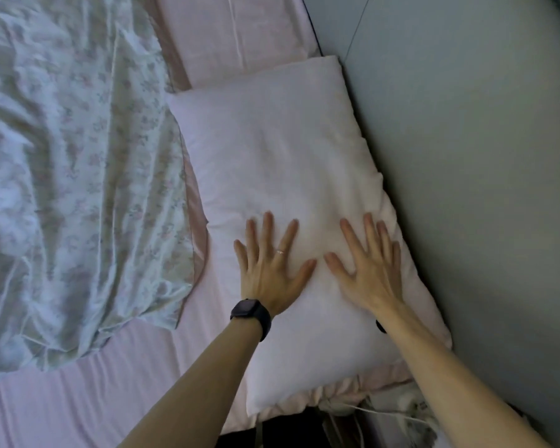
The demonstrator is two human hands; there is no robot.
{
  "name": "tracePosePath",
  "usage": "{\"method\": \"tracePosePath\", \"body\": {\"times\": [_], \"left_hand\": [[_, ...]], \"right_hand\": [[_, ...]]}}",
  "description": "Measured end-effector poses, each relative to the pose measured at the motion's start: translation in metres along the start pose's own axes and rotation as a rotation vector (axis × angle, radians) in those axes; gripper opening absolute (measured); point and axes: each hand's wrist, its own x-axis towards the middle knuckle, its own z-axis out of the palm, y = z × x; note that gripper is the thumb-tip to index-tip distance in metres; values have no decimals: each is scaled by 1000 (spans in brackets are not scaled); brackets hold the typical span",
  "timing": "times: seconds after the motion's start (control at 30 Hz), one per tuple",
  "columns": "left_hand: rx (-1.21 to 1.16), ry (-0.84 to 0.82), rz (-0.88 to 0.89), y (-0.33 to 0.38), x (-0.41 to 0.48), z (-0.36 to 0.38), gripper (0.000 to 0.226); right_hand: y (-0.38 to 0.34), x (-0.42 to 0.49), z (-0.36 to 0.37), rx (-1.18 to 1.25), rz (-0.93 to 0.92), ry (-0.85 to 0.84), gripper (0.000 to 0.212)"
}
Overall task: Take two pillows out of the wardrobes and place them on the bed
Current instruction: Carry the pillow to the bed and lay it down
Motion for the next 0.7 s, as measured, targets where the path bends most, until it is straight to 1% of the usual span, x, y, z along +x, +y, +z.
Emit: {"method": "tracePosePath", "body": {"times": [0.07, 0.13, 0.27, 0.4, 0.47, 0.57, 0.63, 0.7], "left_hand": [[54, -74, -31, -13, -24, 21, 84], [91, -102, -73, -30, -53, 35, 86], [89, -145, -95, -46, -84, 40, 87], [78, -175, -52, -48, -104, 35, 100], [31, -237, -96, -47, -117, 36, 110], [-134, -298, -200, -44, -135, 36, 117], [-124, -378, -213, -39, -140, 24, 116], [-54, -528, -230, -32, -136, 3, 111]], "right_hand": [[23, -20, 16, 2, 171, -62, 82], [37, -32, 25, -1, 281, -74, 87], [34, -41, 23, 4, 357, -100, 85], [37, -80, 35, 87, 503, -125, 88], [41, -104, 38, 138, 566, -168, 92], [43, -116, 29, 239, 611, -221, 96], [38, -115, 15, 226, 649, -316, 95], [30, -112, -5, 192, 657, -416, 93]]}}
